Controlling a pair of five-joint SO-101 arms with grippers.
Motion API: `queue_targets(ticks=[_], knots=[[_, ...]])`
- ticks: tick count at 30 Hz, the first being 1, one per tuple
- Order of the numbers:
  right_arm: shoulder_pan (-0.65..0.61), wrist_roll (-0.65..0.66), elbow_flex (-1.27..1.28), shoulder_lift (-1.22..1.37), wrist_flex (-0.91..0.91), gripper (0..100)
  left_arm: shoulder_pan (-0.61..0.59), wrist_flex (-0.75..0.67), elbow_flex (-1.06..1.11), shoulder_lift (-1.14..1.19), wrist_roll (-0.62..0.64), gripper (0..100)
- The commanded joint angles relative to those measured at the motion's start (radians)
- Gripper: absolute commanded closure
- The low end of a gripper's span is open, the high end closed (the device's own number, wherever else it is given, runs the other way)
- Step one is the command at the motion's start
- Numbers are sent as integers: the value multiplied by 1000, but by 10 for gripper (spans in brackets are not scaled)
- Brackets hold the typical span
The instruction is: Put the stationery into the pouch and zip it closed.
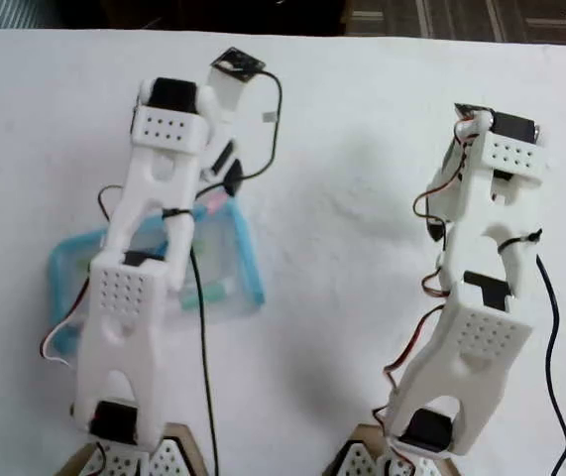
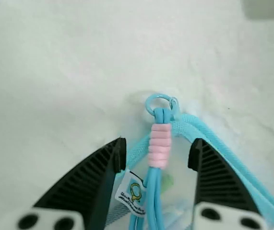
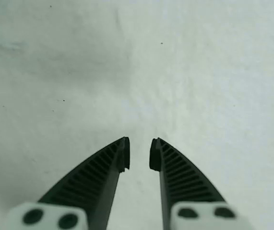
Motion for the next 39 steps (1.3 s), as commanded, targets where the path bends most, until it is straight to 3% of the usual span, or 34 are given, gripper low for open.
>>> queue_targets(ticks=[1,15,21,27,32,39], knots=[[-5,6,-8,-5,8,910,-18,14,-18,6,-52,751],[-7,2,-8,-5,7,910,-17,-17,156,28,-72,755],[-7,2,-8,-5,8,910,-17,-72,197,28,11,920],[-7,2,-8,-5,10,910,-12,-81,260,28,14,928],[-7,2,-8,-5,10,910,-9,-61,228,21,15,976],[-12,-2,-14,-10,5,910,-18,17,-12,12,78,976]])
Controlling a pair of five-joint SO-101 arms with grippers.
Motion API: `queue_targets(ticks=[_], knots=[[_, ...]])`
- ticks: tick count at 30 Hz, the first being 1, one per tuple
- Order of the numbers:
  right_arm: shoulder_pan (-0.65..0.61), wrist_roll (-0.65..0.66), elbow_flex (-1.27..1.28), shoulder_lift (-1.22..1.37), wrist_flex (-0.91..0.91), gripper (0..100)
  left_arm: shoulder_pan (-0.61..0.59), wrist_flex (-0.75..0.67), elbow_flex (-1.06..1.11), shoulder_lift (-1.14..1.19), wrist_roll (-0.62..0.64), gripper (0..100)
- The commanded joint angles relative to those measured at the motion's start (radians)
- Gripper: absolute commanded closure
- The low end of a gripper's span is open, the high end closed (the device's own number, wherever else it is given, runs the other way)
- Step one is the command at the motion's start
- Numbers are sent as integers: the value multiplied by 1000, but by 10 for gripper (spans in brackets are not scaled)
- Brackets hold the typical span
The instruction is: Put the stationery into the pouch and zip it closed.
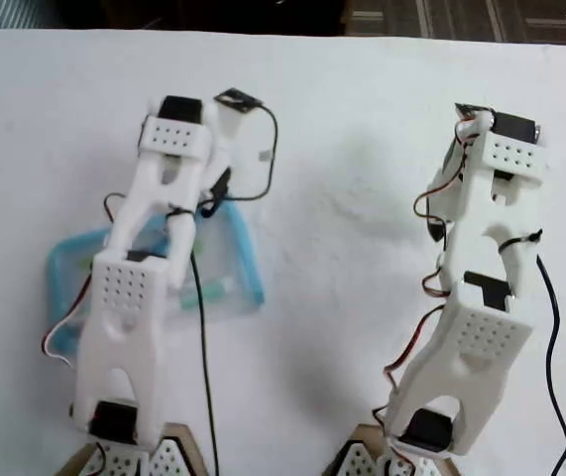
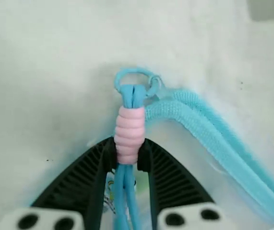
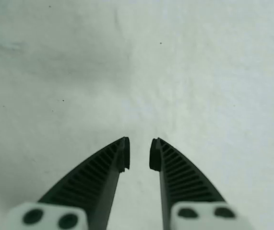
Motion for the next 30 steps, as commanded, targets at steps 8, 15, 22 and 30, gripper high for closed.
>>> queue_targets(ticks=[8,15,22,30], knots=[[-99,-2,-14,-15,7,910,72,15,-173,-218,71,976],[-168,-2,-15,-84,10,910,126,15,-165,-517,74,976],[-153,6,-15,-236,10,909,138,17,-160,-723,75,976],[-150,-3,-14,-332,12,906,219,17,-160,-859,77,976]])
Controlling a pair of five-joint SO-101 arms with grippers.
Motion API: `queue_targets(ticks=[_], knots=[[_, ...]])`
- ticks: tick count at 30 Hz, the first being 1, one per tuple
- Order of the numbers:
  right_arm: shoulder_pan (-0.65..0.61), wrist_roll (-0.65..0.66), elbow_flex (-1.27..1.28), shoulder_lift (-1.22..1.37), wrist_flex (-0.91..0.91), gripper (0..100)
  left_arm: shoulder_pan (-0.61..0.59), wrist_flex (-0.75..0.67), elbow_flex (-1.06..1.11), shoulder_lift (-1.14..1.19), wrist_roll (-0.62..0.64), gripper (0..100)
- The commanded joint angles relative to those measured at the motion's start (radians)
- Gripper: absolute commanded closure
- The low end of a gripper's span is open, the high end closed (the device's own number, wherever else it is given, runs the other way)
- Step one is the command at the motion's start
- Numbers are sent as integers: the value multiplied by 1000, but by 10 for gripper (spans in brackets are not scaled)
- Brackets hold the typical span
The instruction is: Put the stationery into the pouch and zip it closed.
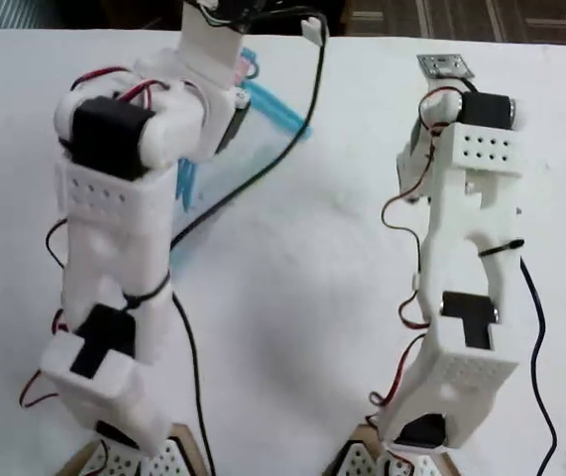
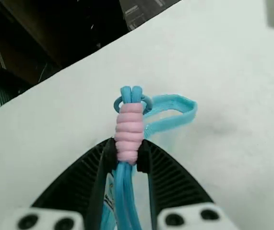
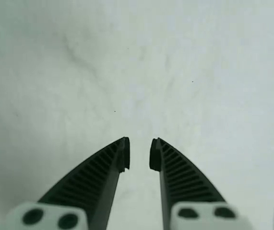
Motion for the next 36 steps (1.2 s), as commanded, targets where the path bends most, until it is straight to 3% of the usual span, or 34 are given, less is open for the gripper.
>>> queue_targets(ticks=[1,5,11,17,19,28,36], knots=[[10,-5,-12,-81,13,906,41,12,-51,-110,12,976],[12,-14,-9,-134,19,889,41,14,-31,-157,14,977],[33,-5,-6,-280,25,872,35,11,202,-290,12,977],[-24,34,0,-478,27,872,-20,0,309,-342,12,977],[-77,46,34,-555,27,872,-51,-2,309,-342,12,977],[-429,423,319,-944,25,872,-110,-14,309,-347,8,977],[-645,298,370,-881,8,872,-106,-11,317,-373,12,977]])
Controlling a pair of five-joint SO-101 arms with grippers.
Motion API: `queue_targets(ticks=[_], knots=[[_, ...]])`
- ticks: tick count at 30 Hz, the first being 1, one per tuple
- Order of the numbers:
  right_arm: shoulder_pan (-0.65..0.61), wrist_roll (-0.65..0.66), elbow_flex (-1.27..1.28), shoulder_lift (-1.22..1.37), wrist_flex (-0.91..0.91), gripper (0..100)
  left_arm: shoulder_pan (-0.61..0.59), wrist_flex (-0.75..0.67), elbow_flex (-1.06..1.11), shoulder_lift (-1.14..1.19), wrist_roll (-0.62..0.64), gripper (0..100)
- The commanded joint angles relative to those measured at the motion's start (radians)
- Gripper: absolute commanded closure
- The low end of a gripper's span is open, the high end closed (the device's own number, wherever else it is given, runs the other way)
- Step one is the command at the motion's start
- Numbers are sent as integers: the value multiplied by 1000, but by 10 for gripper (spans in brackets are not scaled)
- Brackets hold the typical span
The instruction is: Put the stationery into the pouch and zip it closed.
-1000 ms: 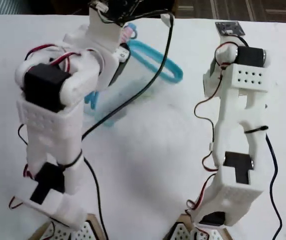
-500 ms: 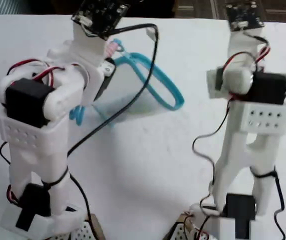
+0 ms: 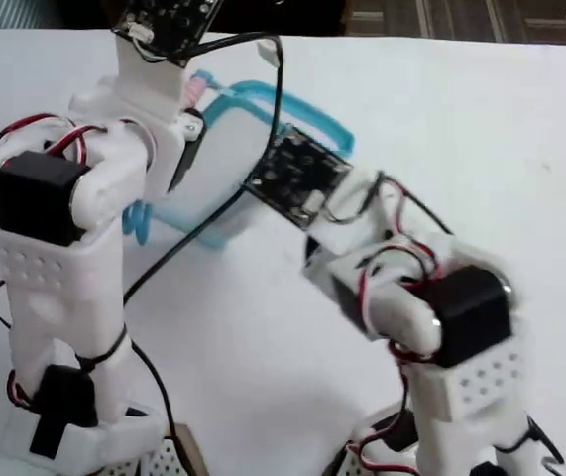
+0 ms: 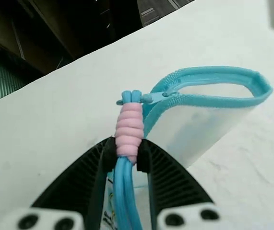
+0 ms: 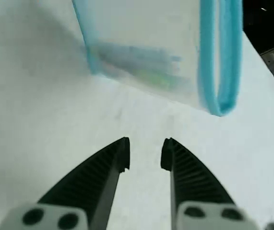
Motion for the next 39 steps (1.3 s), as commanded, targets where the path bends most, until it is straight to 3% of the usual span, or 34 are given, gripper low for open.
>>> queue_targets(ticks=[1,6,12,25,35,39], knots=[[-58,-64,-8,45,-5,872,-8,-6,-2,-68,14,977],[28,-161,-241,62,-21,872,-8,5,-2,-107,8,977],[140,-440,-542,105,-38,872,-8,15,1,-183,6,977],[73,-767,-580,374,-53,872,-9,6,337,-473,-37,976],[61,-809,-580,501,-50,872,-44,-3,414,-555,-35,976],[-4,-671,-568,498,25,872,-137,-55,414,-554,-32,976]])
